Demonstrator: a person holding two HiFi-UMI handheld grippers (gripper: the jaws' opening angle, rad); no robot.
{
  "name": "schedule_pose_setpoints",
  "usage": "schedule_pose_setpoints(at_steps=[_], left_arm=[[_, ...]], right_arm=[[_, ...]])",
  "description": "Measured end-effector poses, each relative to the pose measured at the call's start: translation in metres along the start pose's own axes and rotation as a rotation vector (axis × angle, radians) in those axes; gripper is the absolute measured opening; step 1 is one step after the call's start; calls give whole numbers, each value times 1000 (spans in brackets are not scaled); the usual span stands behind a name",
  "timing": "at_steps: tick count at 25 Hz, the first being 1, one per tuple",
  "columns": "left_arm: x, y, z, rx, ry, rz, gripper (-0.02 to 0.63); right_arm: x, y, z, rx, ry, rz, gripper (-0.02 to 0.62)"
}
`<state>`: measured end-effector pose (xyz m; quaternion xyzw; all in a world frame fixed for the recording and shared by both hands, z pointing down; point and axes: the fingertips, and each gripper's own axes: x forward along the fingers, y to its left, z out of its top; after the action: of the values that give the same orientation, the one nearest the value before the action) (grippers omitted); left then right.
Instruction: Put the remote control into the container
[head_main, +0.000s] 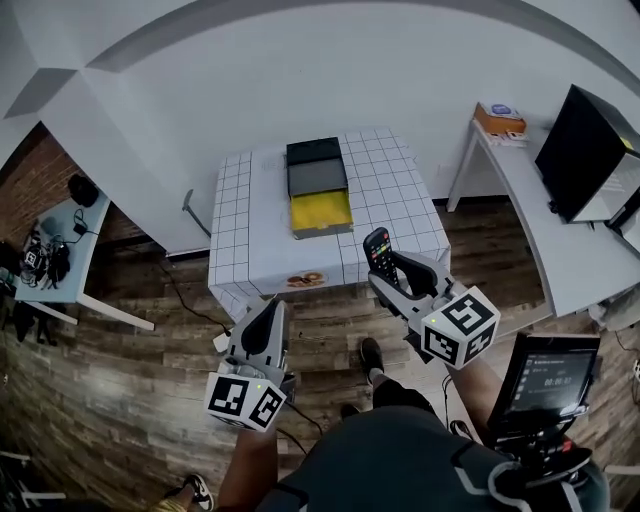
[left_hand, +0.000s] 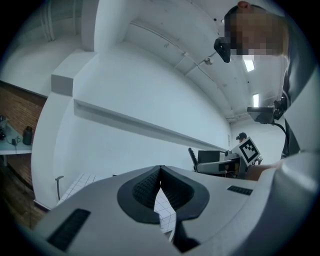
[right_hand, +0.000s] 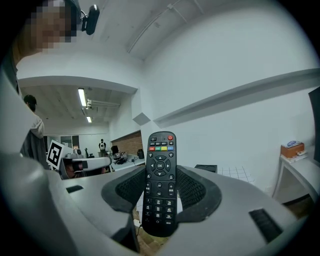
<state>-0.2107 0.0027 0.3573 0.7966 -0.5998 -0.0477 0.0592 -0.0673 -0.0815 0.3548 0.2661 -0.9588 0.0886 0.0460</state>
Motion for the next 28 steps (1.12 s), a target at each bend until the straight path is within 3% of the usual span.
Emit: schedule_pose_setpoints(at_steps=[5,11,19,28], left_arm=[[42,30,2,-24,1,19,9],[111,67,10,27,30,48,9],[183,104,18,15,30,89,9],[220,153,4,15,90,95,9]], right_arm=[[43,-34,9,10,-19,22,198],[97,-89,30,-4,-31,52,198],[164,-143,52,-31,-30,146,198],[236,-159,24,-23,72,156,198]])
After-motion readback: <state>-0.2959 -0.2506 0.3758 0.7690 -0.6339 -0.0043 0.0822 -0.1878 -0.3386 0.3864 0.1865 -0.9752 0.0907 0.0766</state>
